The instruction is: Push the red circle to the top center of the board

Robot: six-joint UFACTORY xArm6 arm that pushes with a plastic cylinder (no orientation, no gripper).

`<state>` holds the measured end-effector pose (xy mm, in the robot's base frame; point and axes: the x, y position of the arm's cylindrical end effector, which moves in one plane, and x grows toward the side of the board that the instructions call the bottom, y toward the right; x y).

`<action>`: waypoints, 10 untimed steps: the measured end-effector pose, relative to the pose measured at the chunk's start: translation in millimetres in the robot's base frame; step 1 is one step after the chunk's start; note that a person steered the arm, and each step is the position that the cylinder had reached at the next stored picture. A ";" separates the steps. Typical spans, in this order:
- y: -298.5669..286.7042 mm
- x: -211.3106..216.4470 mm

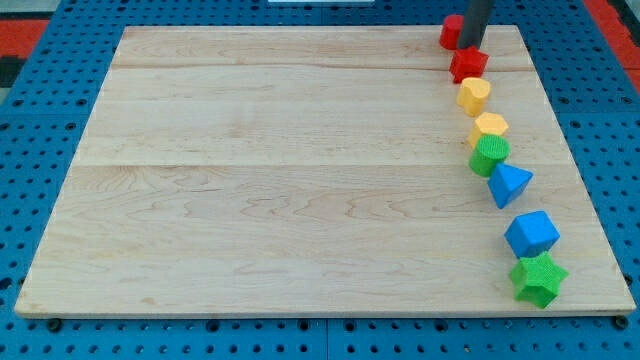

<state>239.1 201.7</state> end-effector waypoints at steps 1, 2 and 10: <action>33.9 0.0; 81.6 -0.4; -94.4 7.3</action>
<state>246.4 107.3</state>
